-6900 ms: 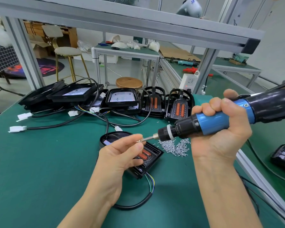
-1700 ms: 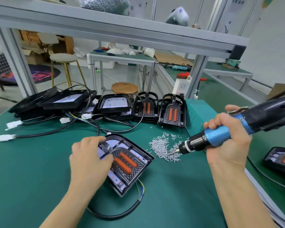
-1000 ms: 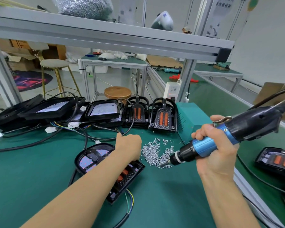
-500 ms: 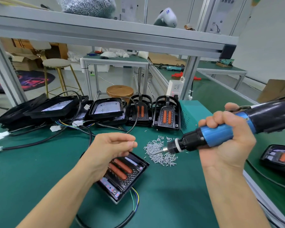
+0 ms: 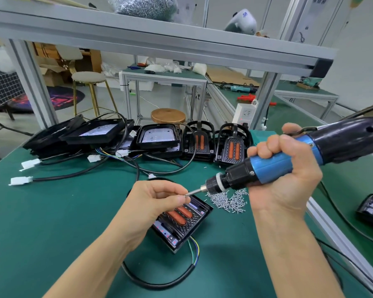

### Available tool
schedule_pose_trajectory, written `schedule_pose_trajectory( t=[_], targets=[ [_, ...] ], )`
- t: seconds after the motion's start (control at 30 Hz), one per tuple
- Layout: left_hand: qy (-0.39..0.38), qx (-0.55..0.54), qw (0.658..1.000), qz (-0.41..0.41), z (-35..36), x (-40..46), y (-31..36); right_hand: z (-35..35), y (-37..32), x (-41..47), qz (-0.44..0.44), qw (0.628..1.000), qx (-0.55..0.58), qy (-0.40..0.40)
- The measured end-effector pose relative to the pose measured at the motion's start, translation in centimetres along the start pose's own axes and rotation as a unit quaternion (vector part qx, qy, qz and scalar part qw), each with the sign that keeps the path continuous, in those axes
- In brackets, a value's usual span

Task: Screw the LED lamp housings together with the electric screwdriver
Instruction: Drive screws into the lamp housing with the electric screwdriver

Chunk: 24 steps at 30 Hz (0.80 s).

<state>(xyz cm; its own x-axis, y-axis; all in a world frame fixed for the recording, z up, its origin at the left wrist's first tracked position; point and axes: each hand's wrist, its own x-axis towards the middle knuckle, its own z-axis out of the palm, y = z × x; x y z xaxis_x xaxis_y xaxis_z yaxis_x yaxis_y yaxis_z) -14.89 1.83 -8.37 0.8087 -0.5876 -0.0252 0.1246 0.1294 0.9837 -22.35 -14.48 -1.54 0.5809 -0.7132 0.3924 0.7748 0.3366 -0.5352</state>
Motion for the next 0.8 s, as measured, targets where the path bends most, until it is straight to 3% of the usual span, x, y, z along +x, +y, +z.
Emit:
schedule_pose_trajectory(
  t=[0.37, 0.53, 0.6, 0.67, 0.8],
  targets=[
    [0.009, 0.006, 1.0, 0.021, 0.2, 0.5, -0.4, -0.3, 0.3, 0.1, -0.007, 1.0, -0.012, -0.011],
    [-0.005, 0.117, 0.992, 0.049, 0.9, 1.5, 0.0, -0.7, 0.5, 0.7, -0.014, 1.0, -0.015, -0.013],
    [0.002, 0.244, 0.966, 0.08, 1.0, 2.2, 0.0, -1.1, 0.5, 0.9, -0.021, 0.999, -0.029, -0.014],
    [0.015, 0.378, 0.92, 0.105, 1.2, 2.9, -0.1, -1.5, 0.7, 1.0, -0.032, 0.998, -0.052, -0.011],
    [0.021, 0.501, 0.857, 0.117, 2.0, 3.9, -0.5, -2.7, 1.8, 0.8, -0.052, 0.991, -0.119, -0.01]
  ],
)
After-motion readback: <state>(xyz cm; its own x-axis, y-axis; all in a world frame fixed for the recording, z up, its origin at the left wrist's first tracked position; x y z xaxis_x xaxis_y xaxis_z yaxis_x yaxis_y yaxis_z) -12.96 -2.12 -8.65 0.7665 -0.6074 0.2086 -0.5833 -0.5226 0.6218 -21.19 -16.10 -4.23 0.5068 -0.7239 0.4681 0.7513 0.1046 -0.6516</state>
